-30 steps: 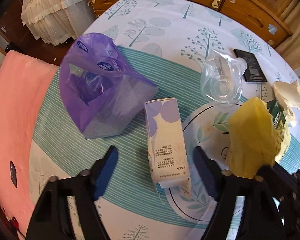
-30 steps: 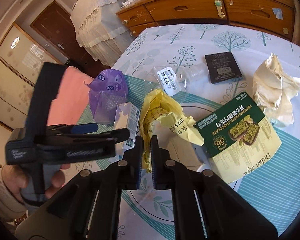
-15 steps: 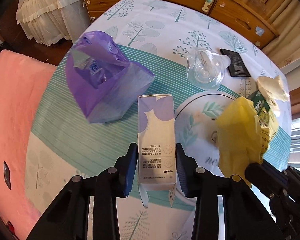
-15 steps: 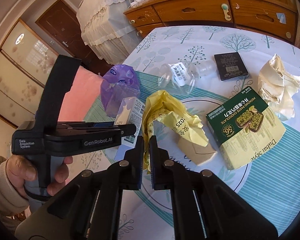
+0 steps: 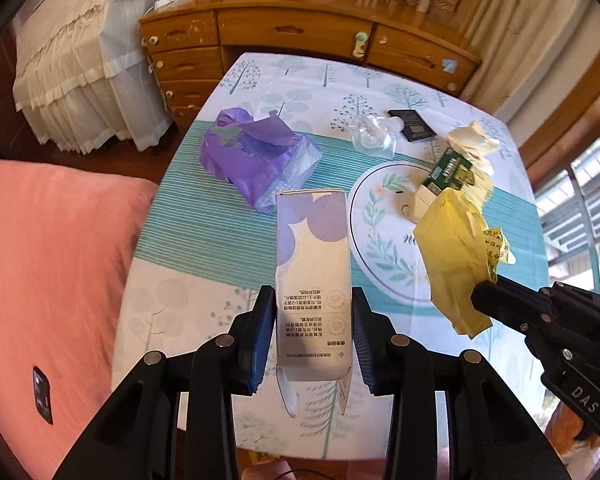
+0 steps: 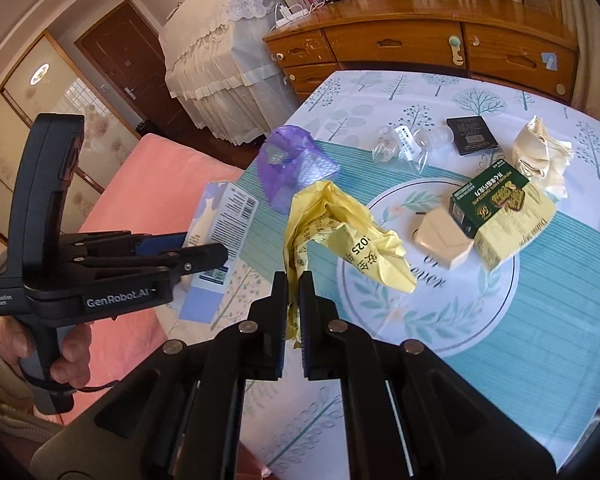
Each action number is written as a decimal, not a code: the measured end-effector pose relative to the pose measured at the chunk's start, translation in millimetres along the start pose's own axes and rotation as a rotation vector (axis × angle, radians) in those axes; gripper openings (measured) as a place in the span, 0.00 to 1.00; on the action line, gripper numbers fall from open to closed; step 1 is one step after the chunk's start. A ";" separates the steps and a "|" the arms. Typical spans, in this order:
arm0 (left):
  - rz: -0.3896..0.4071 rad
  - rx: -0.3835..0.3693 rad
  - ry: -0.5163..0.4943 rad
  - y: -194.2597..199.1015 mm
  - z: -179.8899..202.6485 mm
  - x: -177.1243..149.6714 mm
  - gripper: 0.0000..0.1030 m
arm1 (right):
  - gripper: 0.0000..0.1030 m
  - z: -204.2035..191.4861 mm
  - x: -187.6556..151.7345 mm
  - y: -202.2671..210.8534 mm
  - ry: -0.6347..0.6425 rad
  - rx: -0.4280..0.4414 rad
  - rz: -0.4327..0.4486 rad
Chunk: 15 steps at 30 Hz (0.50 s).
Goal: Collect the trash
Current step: 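Carry the carton and yellow paper over the bin and release both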
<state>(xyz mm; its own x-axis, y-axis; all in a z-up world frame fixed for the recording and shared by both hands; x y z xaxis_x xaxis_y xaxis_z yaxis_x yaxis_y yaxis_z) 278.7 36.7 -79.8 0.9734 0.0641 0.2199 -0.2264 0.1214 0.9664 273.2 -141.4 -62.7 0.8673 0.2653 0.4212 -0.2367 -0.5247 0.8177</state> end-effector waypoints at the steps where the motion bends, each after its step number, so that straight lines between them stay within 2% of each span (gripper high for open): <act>1: 0.011 -0.006 -0.015 6.9 -3.7 -7.2 0.36 | 0.03 -9.5 -7.1 4.5 -0.001 -0.015 0.011; 9: 0.078 -0.075 -0.155 53.7 -43.8 -81.2 0.36 | 0.03 -94.6 -78.7 28.1 -0.090 -0.119 0.104; 15: 0.084 -0.121 -0.256 66.8 -67.7 -147.6 0.36 | 0.03 -155.2 -142.4 23.5 -0.136 -0.179 0.110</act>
Point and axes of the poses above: each gripper's, at about its wrist camera, not at the fingertips, and y roughly against the way its jaws point, z to its right, x to its top, the point moved 4 cm from there along -y, roughly the way its jaws point, and after that the axes turned 9 degrees about -z, right-handed, at the moved point
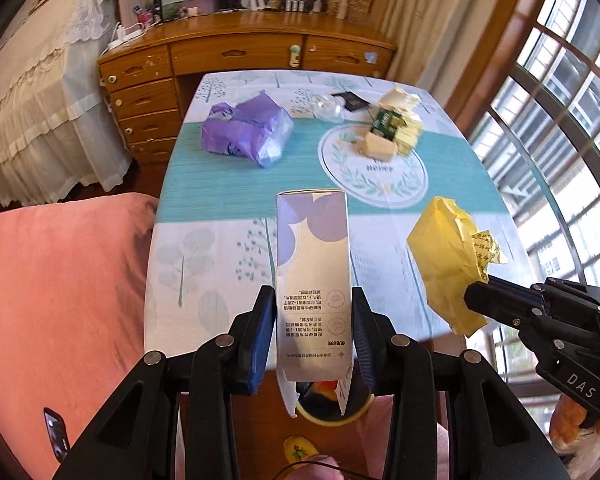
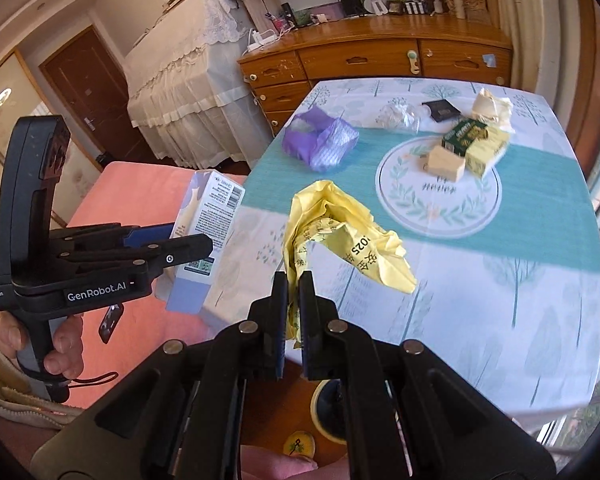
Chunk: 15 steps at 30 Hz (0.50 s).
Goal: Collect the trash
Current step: 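Carry the carton and yellow paper over the bin and release both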
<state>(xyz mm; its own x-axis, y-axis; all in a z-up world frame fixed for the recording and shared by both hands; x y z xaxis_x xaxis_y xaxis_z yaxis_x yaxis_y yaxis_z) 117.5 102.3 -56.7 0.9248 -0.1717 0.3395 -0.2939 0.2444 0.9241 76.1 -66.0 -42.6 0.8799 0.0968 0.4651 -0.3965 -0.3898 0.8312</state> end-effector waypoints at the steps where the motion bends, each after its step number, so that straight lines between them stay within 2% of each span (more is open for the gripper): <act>1: -0.007 -0.008 -0.020 1.2 -0.1 -14.2 0.36 | 0.03 -6.6 -11.5 0.9 -0.009 -0.007 -0.005; 9: -0.114 -0.041 -0.118 -22.9 21.5 -88.6 0.36 | 0.03 -32.4 -88.7 -2.6 -0.078 -0.033 -0.096; 15: -0.223 -0.042 -0.114 -73.0 40.0 -136.5 0.36 | 0.03 -23.9 -141.0 -29.2 -0.110 -0.049 -0.190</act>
Point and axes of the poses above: each gripper's, at about its wrist camera, not at the fingertips, and y roughly against the way its jaws point, z to its right, x to its top, the point moved 4 cm from there along -y, roughly the way its jaws point, and after that the axes turned 9 degrees about -z, right-handed, at the moved point
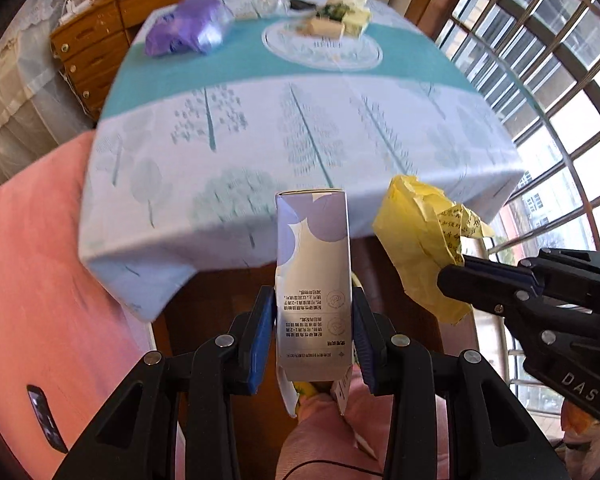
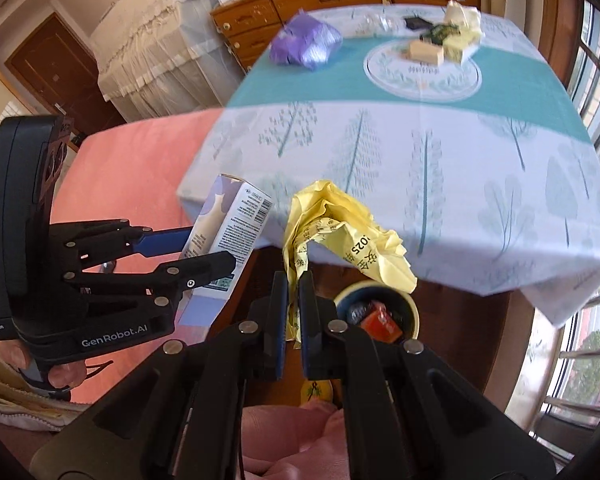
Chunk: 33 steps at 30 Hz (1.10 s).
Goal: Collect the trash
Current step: 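Carry the carton and yellow paper over the bin and release both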
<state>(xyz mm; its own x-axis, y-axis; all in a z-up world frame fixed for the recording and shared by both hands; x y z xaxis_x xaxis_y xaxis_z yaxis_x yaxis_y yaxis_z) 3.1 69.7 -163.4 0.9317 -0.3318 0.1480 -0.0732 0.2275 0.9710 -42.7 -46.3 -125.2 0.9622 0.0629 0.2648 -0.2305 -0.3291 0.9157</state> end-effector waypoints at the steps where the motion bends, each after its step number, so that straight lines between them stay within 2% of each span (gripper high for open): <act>1: -0.012 0.003 0.005 -10.9 1.9 -4.1 0.36 | 0.03 5.2 -4.2 -7.2 -0.011 0.001 -0.016; 10: -0.147 0.045 0.092 -160.7 9.4 -30.1 0.36 | 0.03 74.4 -71.0 -136.3 -0.113 -0.027 -0.154; 17: -0.154 0.085 0.102 -265.5 5.9 -34.2 0.37 | 0.03 116.7 -98.2 -239.8 -0.127 -0.039 -0.207; 20: -0.157 0.093 0.118 -298.7 1.9 -31.3 0.37 | 0.03 132.1 -102.5 -272.4 -0.146 -0.039 -0.212; 23: -0.174 0.069 0.122 -324.2 -1.2 -28.1 0.39 | 0.03 146.4 -104.2 -299.2 -0.175 -0.043 -0.209; 24: -0.183 0.059 0.122 -330.7 -2.7 -26.2 0.43 | 0.05 149.9 -101.5 -305.7 -0.189 -0.051 -0.213; 26: -0.190 0.060 0.116 -340.3 -3.2 -24.8 0.58 | 0.10 160.9 -103.8 -319.4 -0.227 -0.072 -0.240; 28: -0.187 0.095 0.115 -346.9 -11.3 -24.7 0.74 | 0.18 166.7 -102.8 -325.4 -0.250 -0.081 -0.243; 30: -0.192 0.096 0.129 -350.5 -17.2 -23.4 0.80 | 0.24 173.0 -101.2 -328.0 -0.264 -0.080 -0.238; 31: -0.194 0.095 0.136 -352.6 -20.7 -21.6 0.81 | 0.30 174.5 -101.4 -327.6 -0.270 -0.079 -0.234; 33: -0.196 0.100 0.144 -351.7 -24.2 -21.4 0.81 | 0.36 180.1 -99.8 -324.9 -0.279 -0.074 -0.224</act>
Point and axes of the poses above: each gripper's, at about its wrist camera, not at the fingertips, and y roughly against the way its jaws point, z to its right, x to its top, the point moved 4 cm from there along -y, roughly the way its jaws point, and after that the axes turned 9 degrees about -z, right-handed, at the moved point
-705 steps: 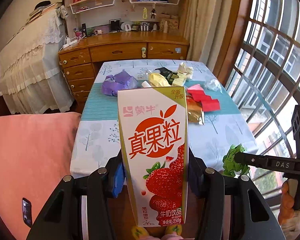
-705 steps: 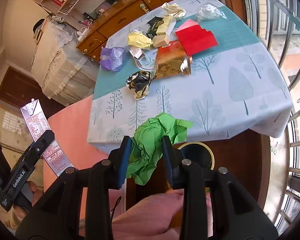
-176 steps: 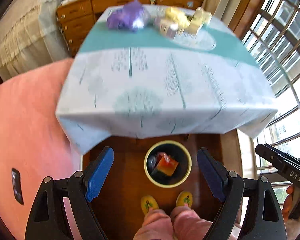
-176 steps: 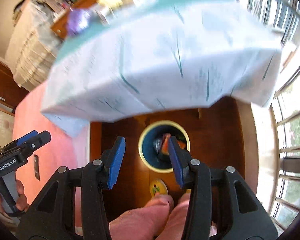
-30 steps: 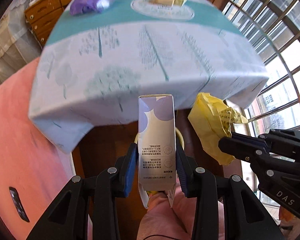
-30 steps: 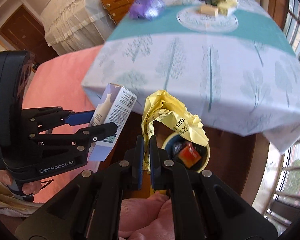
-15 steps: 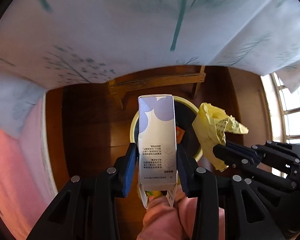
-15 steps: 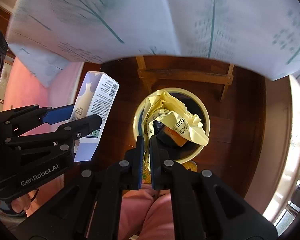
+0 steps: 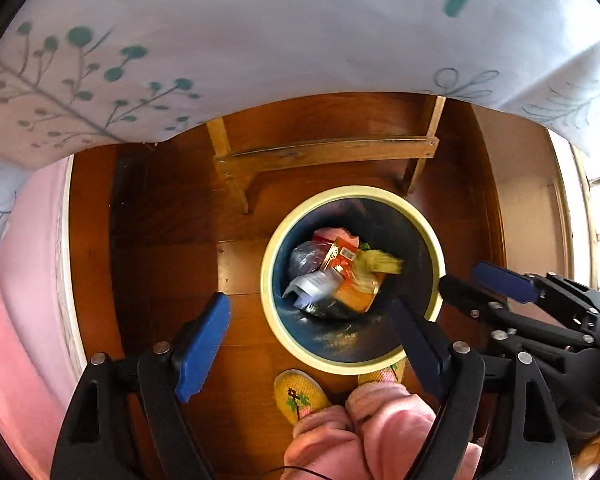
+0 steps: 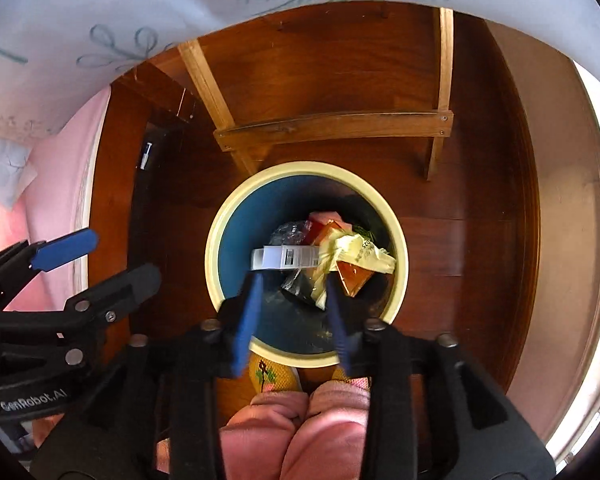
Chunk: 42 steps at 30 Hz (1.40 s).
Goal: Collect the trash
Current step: 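Carry the carton and yellow paper over the bin and release both, then raise both open tools and move back over the table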
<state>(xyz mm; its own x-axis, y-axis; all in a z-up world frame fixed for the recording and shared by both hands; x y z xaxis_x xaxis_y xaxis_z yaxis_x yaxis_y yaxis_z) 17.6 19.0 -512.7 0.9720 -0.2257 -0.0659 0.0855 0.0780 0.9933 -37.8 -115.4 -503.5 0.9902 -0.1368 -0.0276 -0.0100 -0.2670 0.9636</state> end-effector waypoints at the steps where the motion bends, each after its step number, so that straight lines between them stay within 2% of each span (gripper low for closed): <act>1: 0.001 0.005 0.004 1.2 -1.5 -0.3 0.81 | 0.36 -0.3 -0.5 2.4 -0.003 0.004 0.002; 5: 0.001 -0.004 0.033 19.6 -11.0 -5.2 0.81 | 0.36 -0.7 1.6 15.5 -0.008 0.000 0.007; 10: -0.013 -0.030 0.084 62.1 -18.3 -21.3 0.81 | 0.36 -11.9 -3.5 45.1 -0.030 0.010 -0.009; 18: 0.038 -0.060 0.115 171.0 -25.1 -52.5 0.81 | 0.36 -40.4 -18.8 136.8 -0.020 0.009 -0.014; 25: 0.166 -0.075 0.125 287.6 -37.2 -65.5 0.81 | 0.36 -76.1 -23.0 235.4 0.021 0.013 0.065; 34: 0.333 -0.053 0.106 407.9 -55.3 -68.3 0.81 | 0.36 -119.8 -26.5 341.0 0.062 0.032 0.182; 40: 0.454 -0.033 0.079 478.4 -66.3 -64.5 0.81 | 0.36 -147.3 -20.2 395.2 0.087 0.026 0.287; 42: 0.481 -0.031 0.078 491.4 -71.3 -62.3 0.81 | 0.36 -155.3 -16.0 416.2 0.095 0.019 0.333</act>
<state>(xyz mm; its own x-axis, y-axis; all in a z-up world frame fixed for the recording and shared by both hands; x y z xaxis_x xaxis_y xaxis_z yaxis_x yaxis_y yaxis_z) 14.6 140.7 -27.3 0.9161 -0.0833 0.3921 -0.3725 0.1847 0.9095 -36.2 -76.2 -60.8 0.9407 -0.1305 0.3133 -0.3366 -0.2406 0.9104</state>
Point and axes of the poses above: each gripper's, at about its wrist camera, not at the fingertips, and y roughly against the way its jaws point, z to its right, x to its top, the point moved 4 cm from there along -y, roughly the way its jaws point, and after that the axes turned 9 degrees about -z, right-handed, at the moved point
